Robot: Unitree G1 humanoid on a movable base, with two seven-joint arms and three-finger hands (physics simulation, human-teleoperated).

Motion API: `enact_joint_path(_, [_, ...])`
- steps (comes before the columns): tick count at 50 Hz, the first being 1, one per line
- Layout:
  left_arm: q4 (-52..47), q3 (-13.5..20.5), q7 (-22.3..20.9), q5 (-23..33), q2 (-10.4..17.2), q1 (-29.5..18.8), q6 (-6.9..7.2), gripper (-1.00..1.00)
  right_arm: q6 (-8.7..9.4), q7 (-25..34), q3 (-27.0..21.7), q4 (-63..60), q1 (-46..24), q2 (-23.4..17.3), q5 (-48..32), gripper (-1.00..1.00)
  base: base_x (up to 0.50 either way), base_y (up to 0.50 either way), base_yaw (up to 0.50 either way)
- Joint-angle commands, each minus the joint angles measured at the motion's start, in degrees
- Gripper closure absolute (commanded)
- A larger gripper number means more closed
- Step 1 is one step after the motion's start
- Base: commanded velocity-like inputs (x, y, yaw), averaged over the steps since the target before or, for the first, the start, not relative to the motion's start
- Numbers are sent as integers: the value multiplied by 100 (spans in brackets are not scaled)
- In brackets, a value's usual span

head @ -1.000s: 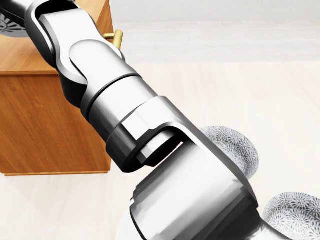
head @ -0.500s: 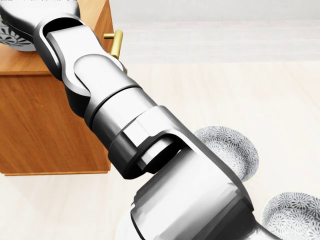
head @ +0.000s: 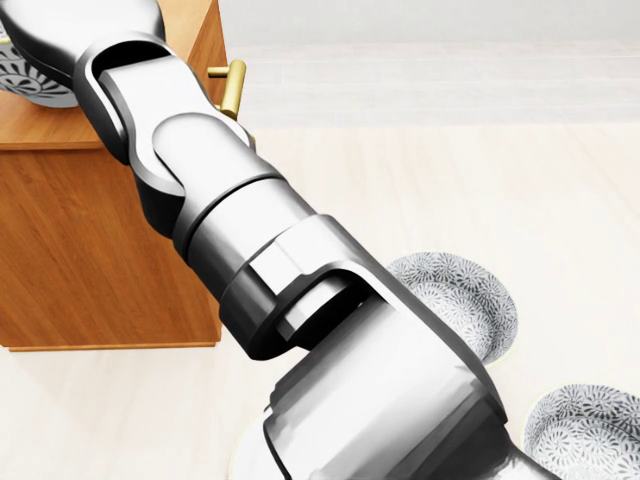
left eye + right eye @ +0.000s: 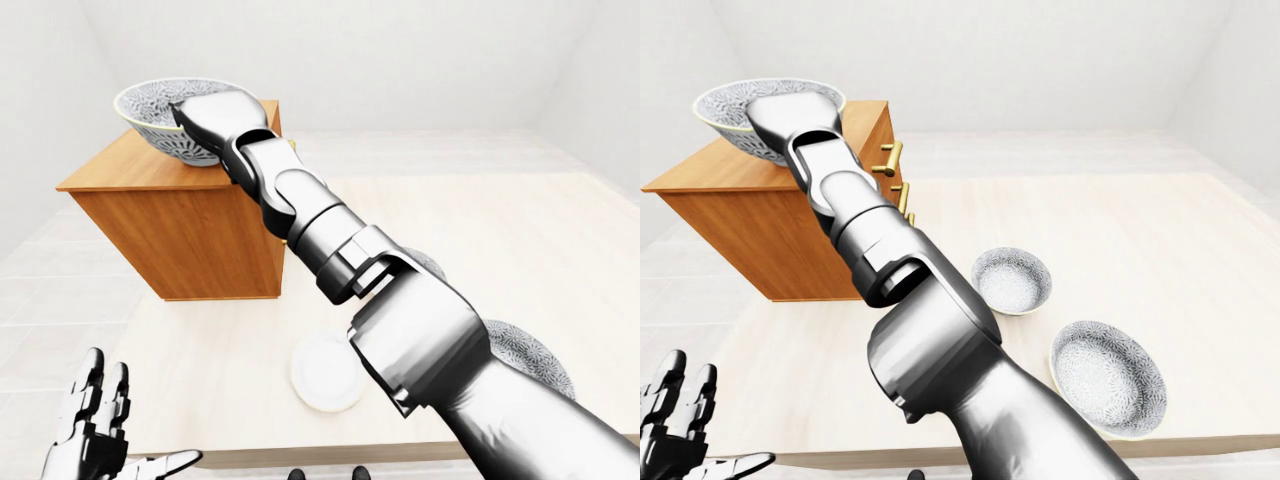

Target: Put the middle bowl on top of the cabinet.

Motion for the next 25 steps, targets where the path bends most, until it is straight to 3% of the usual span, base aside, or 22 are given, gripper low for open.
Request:
enact_joint_path(1, [55, -30, 27, 41, 17, -20, 0, -100, 0, -123, -65, -78, -24, -22, 651, 79, 0, 0, 0])
enact_joint_path(6, [31, -58, 47, 68, 10, -6, 0, -100, 0, -145, -65, -69, -10, -32, 641, 54, 0, 0, 0])
enact_joint_path(25, [-52, -48, 37, 30, -13, 37, 0, -100, 0, -111, -58, -75, 16, -49, 592, 18, 0, 0, 0])
